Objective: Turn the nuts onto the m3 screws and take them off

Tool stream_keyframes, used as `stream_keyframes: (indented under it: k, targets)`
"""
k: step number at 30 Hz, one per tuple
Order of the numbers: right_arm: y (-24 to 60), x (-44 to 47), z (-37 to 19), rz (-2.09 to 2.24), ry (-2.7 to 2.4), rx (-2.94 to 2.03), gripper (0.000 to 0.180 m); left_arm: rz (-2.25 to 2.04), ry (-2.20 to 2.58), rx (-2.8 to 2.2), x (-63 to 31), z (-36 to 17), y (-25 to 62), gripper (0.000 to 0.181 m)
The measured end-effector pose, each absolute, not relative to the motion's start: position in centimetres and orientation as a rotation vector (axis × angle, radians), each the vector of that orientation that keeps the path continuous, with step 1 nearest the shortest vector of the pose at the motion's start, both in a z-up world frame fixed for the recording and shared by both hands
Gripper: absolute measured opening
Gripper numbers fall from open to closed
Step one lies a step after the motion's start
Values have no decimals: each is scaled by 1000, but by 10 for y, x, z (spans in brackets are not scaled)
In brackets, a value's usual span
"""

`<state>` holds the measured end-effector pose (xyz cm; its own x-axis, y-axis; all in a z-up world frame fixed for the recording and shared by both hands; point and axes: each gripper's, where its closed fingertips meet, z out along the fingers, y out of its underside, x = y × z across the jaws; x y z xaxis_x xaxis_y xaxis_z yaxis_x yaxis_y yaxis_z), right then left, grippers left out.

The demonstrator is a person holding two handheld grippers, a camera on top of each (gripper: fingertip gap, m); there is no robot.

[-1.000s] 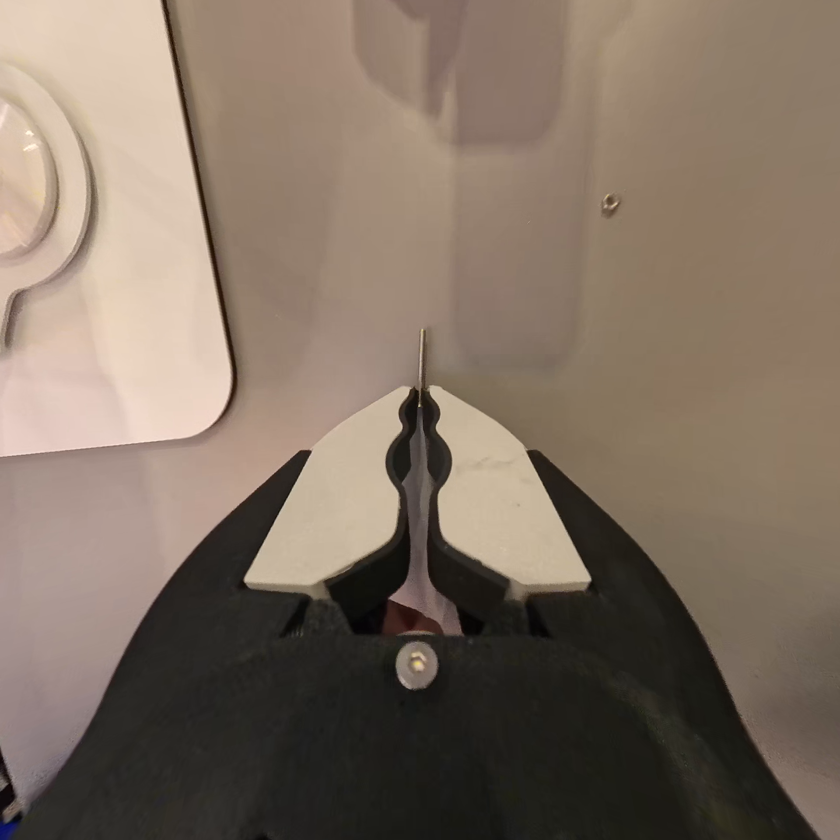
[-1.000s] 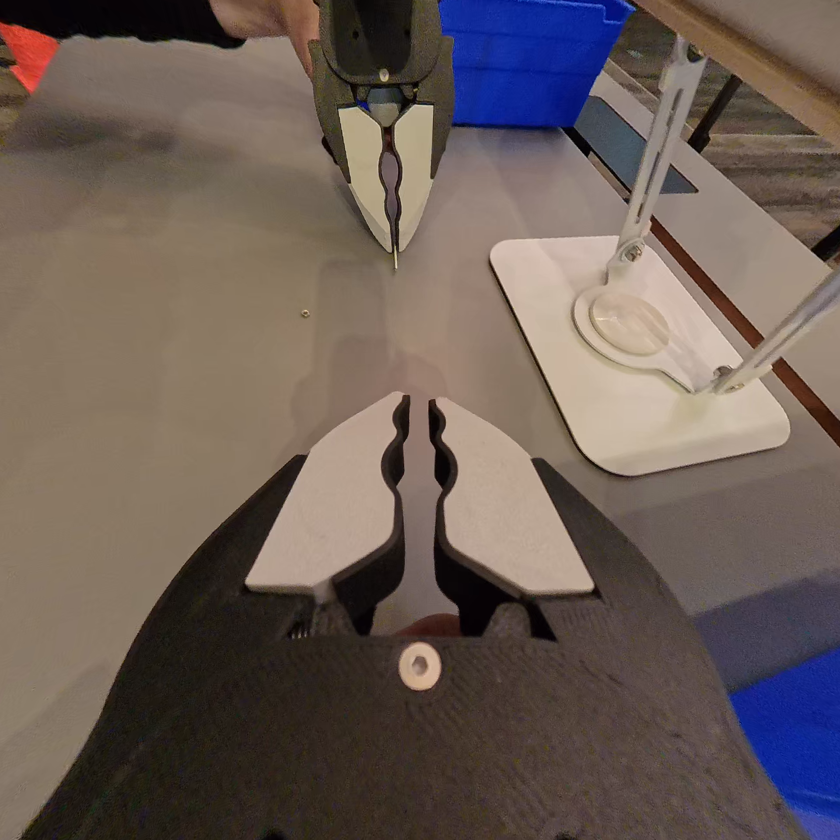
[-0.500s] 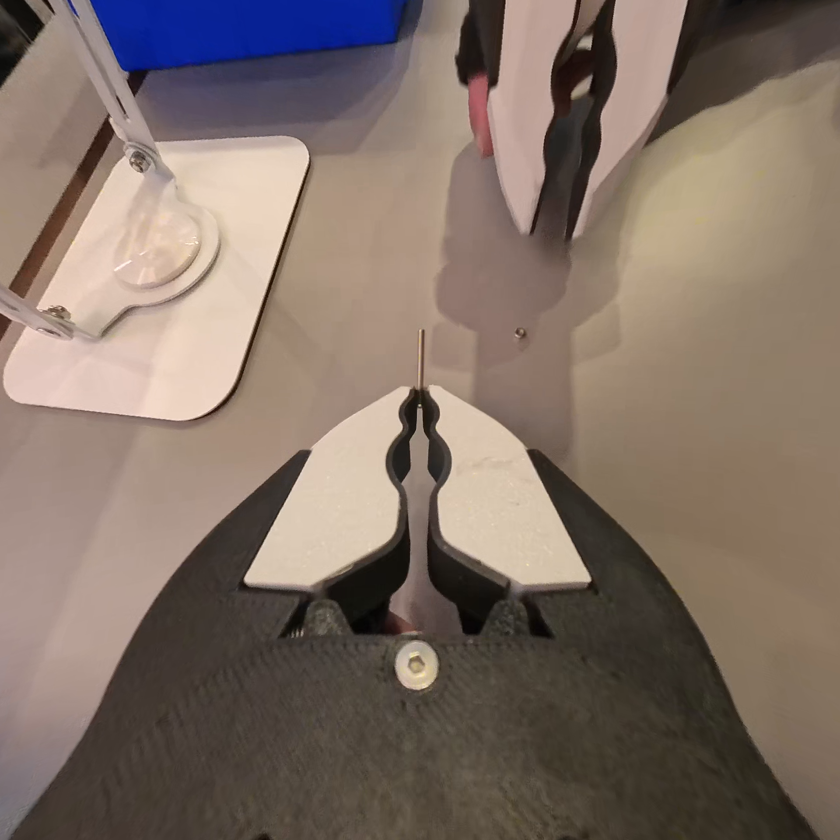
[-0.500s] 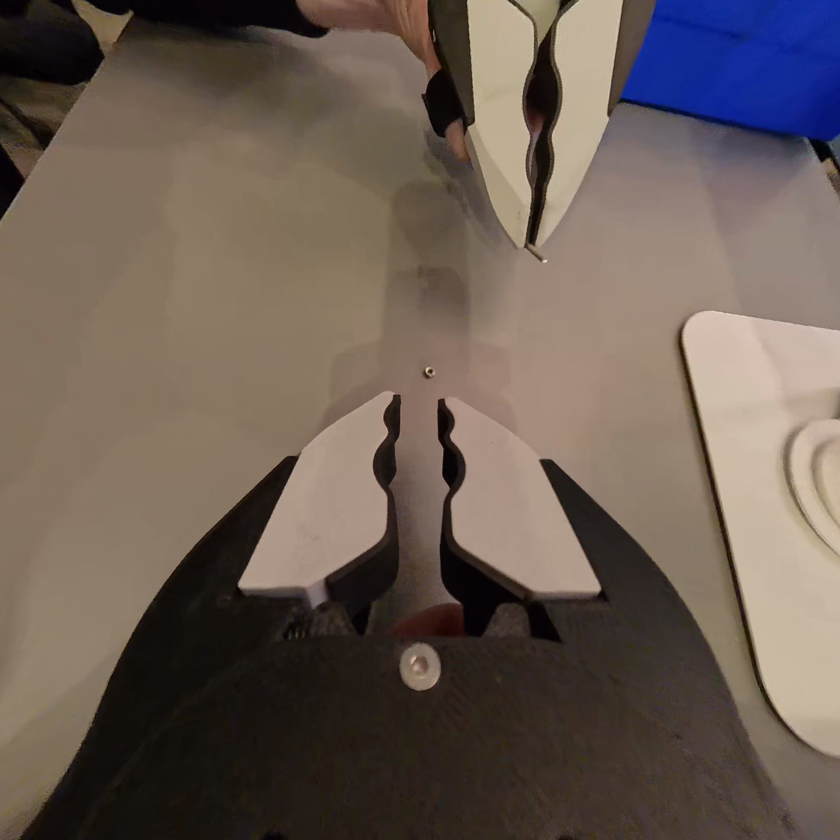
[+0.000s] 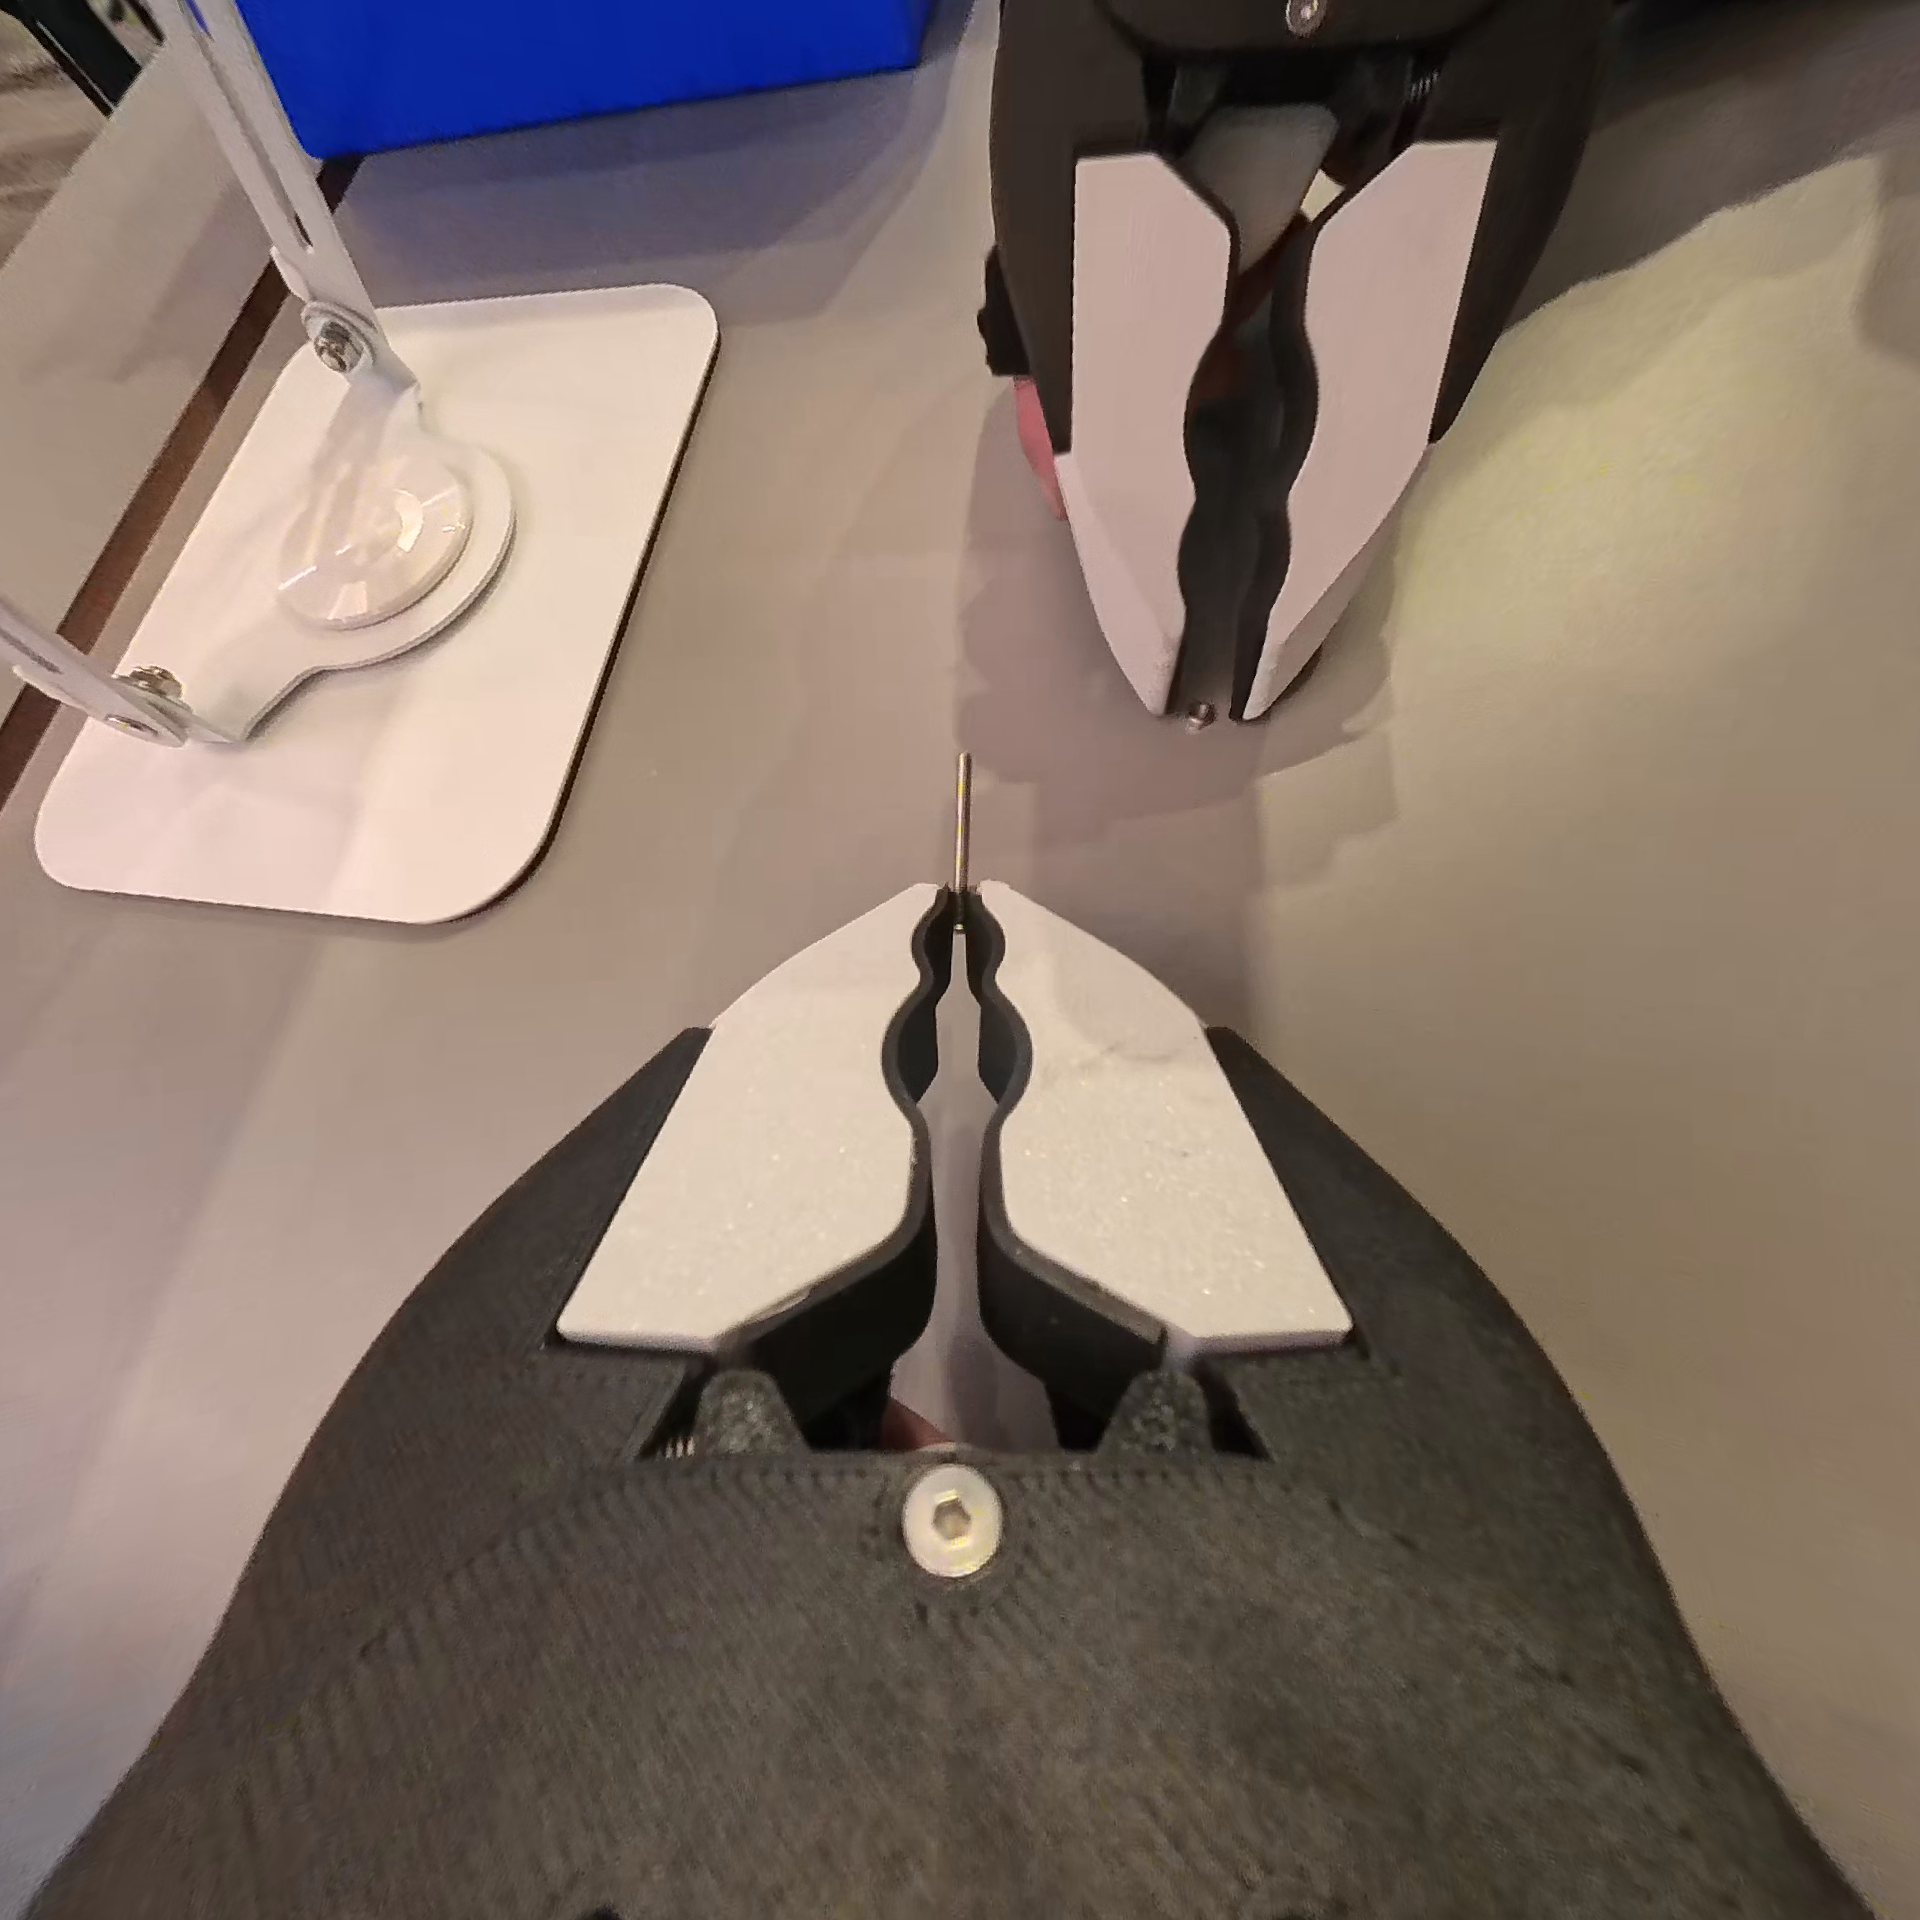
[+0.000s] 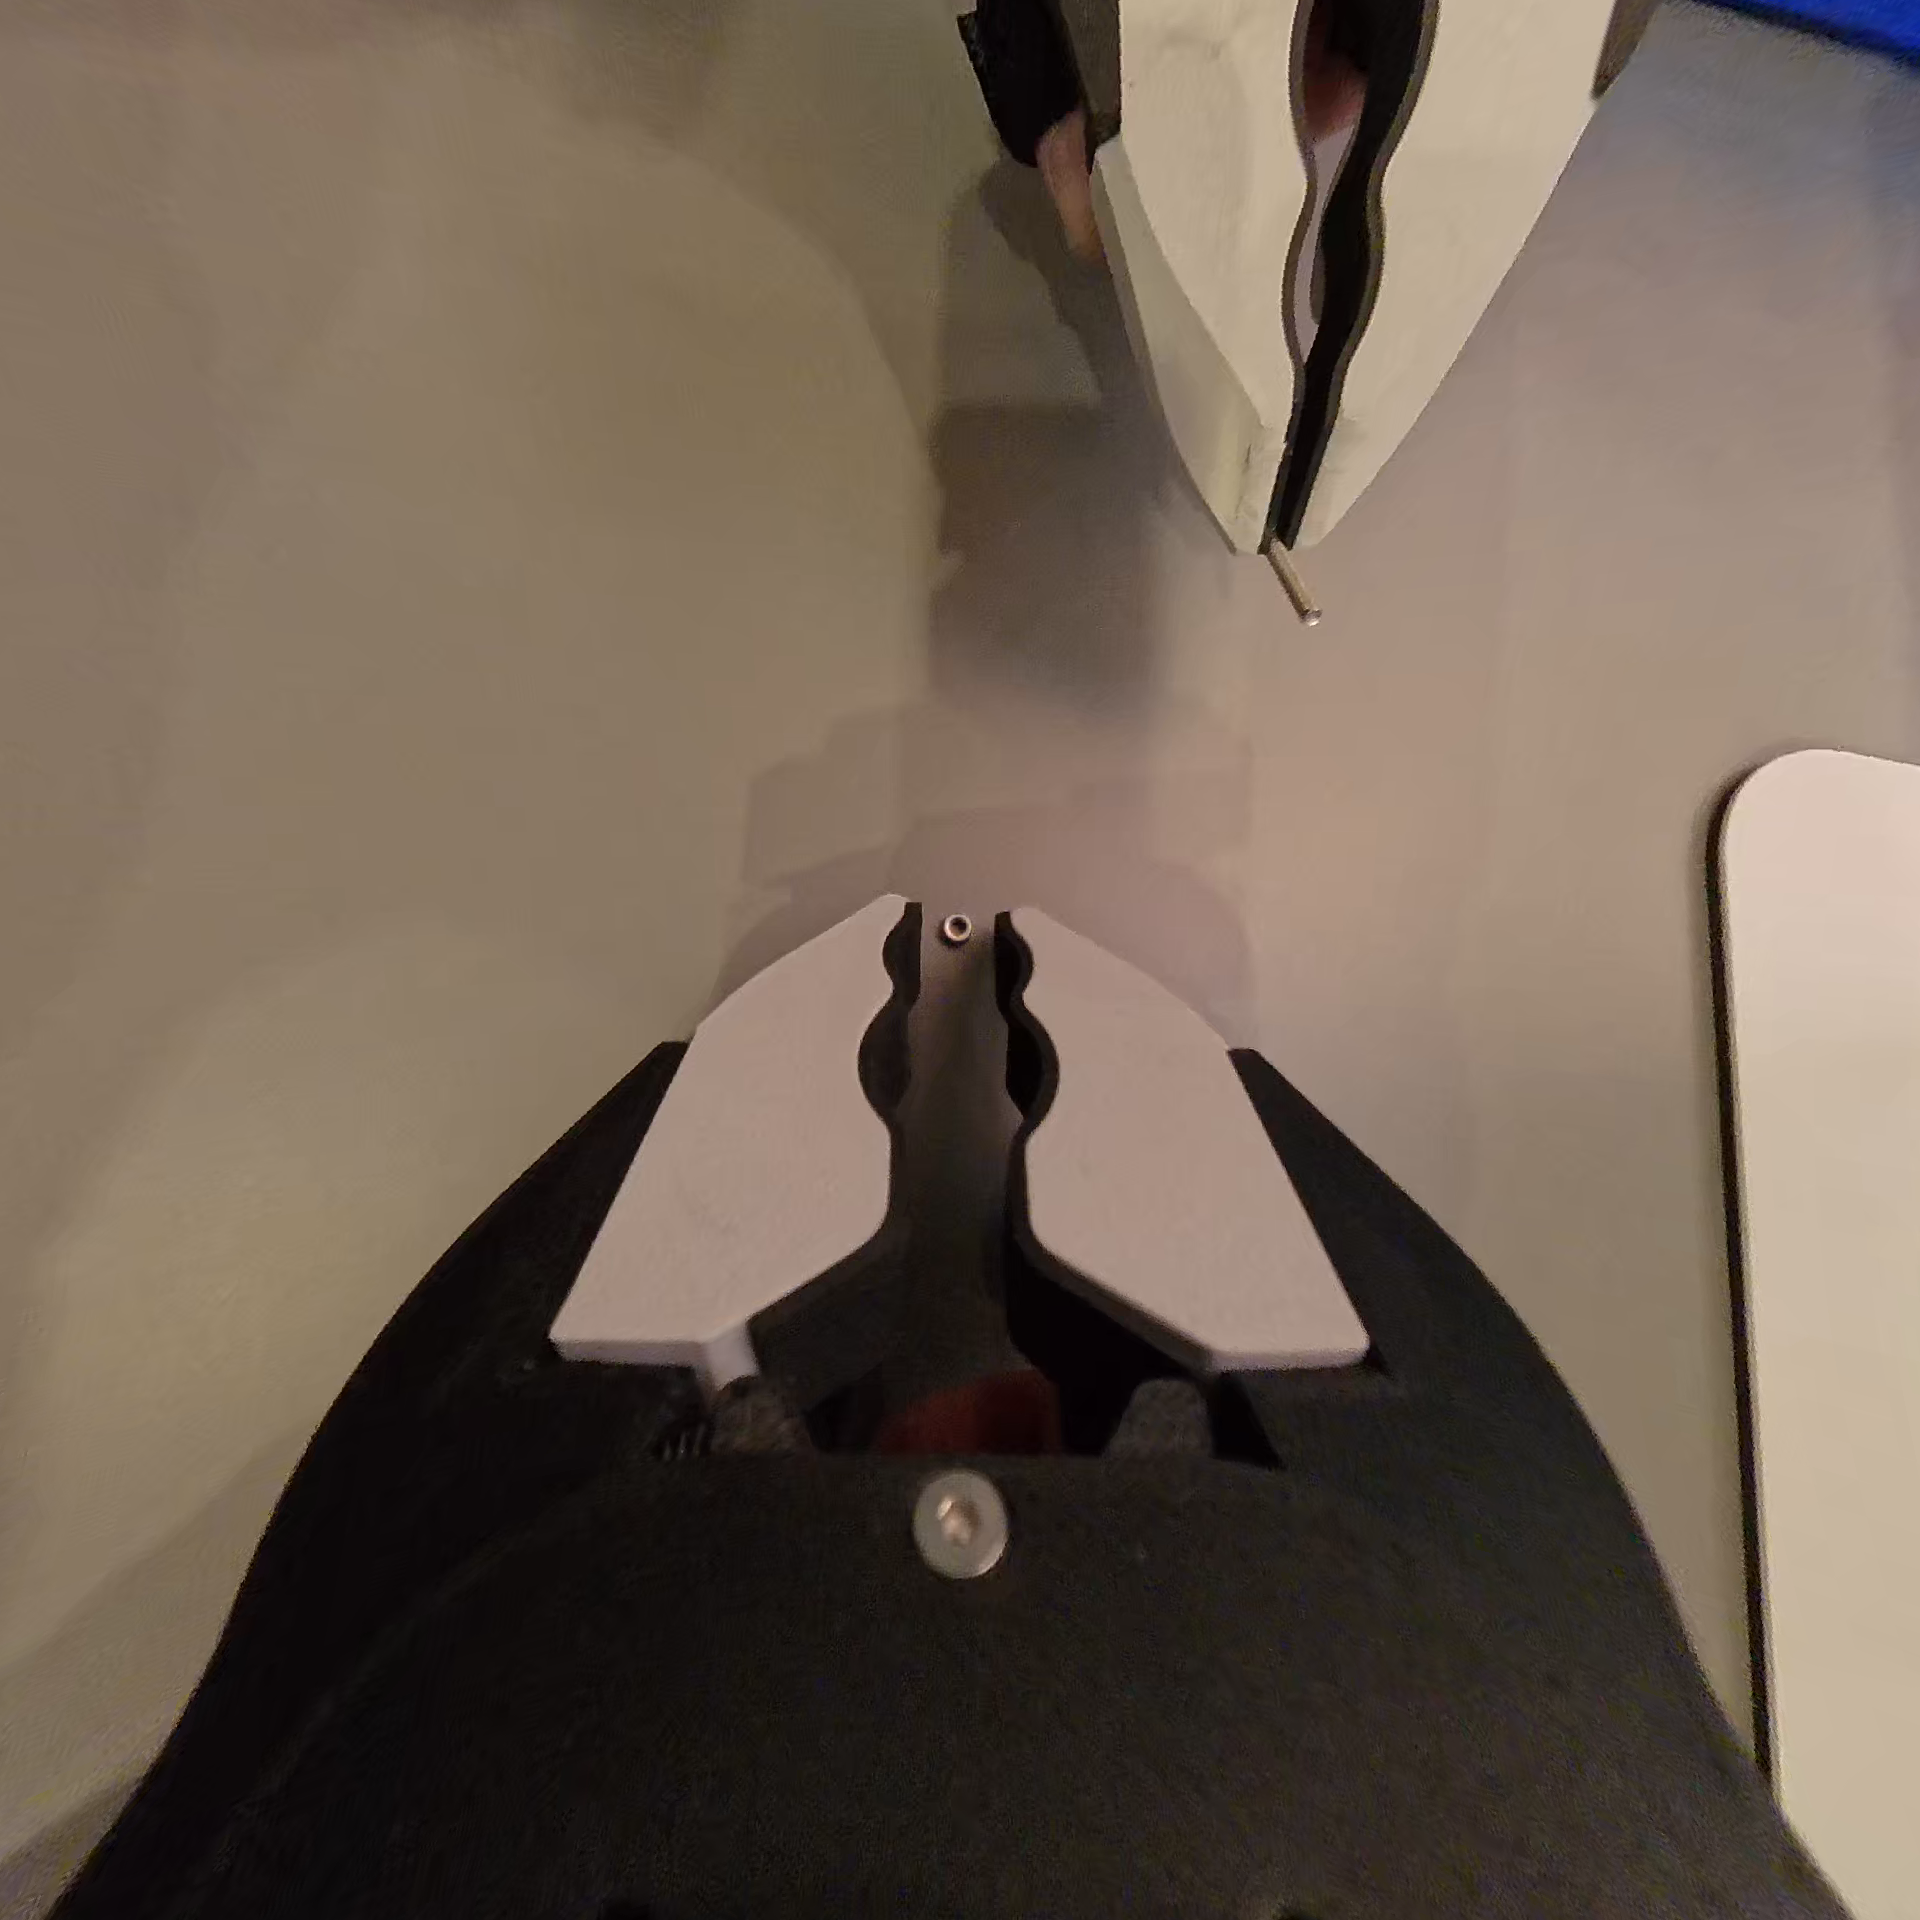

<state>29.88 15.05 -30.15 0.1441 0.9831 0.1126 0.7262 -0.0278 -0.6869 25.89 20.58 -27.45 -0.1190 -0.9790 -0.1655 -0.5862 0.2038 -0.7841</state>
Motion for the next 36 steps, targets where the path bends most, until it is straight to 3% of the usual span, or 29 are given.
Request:
stream_keyframes:
  k: [5,36]
  targets:
    - [148,297,-303,579,-1647,-1835,6,-732,1791,-1466,258,-275,207,2]
    - [150,299,-288,702,-1562,-1798,4,-846,1730,-1455,263,-268,203,2]
